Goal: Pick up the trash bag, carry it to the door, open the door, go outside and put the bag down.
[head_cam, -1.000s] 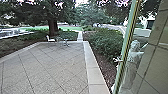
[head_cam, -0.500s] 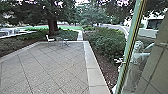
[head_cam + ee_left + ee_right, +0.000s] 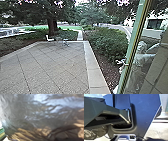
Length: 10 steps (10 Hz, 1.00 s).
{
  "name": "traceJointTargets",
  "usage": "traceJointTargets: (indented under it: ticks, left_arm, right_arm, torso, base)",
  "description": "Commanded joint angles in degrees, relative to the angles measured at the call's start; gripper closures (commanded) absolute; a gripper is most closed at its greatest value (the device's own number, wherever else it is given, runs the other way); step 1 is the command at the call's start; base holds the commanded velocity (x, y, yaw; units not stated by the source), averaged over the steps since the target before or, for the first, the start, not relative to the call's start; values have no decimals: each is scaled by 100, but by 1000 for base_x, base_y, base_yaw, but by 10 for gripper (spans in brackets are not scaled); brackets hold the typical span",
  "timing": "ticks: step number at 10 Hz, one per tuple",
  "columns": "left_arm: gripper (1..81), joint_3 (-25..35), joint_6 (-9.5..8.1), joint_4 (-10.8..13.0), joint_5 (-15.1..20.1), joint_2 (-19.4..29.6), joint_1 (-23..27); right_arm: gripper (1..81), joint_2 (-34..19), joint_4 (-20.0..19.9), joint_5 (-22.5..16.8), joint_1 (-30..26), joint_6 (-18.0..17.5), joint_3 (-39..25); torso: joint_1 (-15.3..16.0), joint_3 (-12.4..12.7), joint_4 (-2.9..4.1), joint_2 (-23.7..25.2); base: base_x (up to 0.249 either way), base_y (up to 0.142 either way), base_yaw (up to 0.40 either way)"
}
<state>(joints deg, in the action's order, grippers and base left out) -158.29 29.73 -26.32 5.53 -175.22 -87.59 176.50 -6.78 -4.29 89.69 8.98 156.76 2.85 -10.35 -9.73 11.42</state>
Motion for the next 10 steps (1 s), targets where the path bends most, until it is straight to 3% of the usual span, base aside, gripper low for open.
traceJointTargets:
  ticks: [1,10]
  left_arm:
    - [811,27,6,22,413,-14,255]
    - [811,27,6,30,413,-14,255]
  right_arm:
    - [10,46,1,-388,-209,24,-41]
    - [10,46,-8,-379,-201,24,-41]
  torso:
    - [0,0,0,0]
    - [-4,0,0,2]
  base:
    - [89,0,0]
    - [127,0,0]
